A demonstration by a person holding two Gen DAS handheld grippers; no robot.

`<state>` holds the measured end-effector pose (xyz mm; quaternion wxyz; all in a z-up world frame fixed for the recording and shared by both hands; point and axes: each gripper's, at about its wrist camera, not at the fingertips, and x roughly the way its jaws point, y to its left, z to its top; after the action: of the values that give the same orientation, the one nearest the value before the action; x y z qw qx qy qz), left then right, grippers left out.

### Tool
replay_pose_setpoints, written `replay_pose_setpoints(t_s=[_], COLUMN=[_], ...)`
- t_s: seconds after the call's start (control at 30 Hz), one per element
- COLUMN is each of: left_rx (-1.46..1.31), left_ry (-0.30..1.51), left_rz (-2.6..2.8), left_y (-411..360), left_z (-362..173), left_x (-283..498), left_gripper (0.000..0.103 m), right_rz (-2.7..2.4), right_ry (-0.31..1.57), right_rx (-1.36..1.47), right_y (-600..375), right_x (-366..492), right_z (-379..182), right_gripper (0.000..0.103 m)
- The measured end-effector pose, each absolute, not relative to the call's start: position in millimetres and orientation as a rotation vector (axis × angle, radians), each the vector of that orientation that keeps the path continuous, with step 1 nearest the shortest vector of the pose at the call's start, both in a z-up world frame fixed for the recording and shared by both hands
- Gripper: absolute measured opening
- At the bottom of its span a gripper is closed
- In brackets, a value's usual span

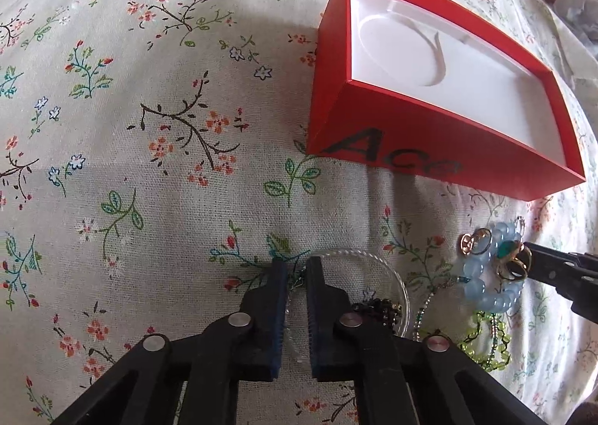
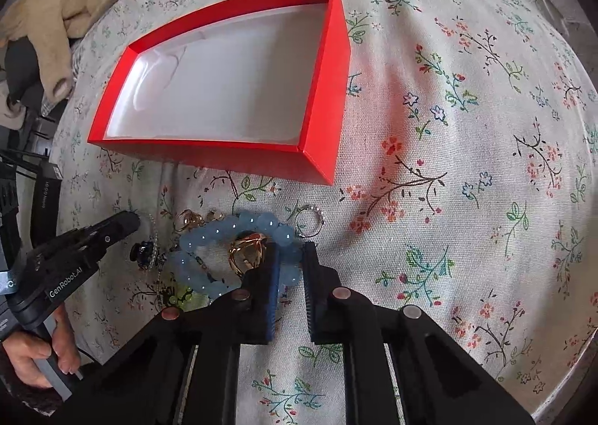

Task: Organize jewelry
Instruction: 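Grasp the clear beaded bracelet with the left tool while the right tool grasps the pale blue bead bracelet, then carry both bracelets into the red Ace box and open both tools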

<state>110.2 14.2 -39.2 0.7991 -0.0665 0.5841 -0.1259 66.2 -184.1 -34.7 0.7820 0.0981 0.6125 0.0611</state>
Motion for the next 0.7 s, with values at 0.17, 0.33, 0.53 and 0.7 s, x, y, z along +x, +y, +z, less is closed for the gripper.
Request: replay_pose_setpoints(t_s=[0.17,0.33,0.53,0.7], left_rx=[-0.152,-0.157,-0.168,-0.189], left_ry=[1.243,1.203,1.139,1.081], left_rz=[-0.277,-0.291,-0.318,-0.336], left_y=[17.6,19.5,18.2,19.8], left_z=[-33.4,-19.5,4.9,27.9], left_x=[104.5,100.0,92.7,87.1], left_gripper=[0.000,0.000,0.000,0.000], right_rz=[0.140,0.165,0.210,0.247], right_ry=[1.267,1.208,1.154,1.103], right_rx=[0.195,0.192,0.204,0.225], right_y=[-185.0,-182.1,-177.0,-170.4], right_x=[56.8,46.4,36.9,29.1], right_z=[-16.8,3.7,25.4,45.8], right_gripper=[0.012,0.012,0.011,0.012])
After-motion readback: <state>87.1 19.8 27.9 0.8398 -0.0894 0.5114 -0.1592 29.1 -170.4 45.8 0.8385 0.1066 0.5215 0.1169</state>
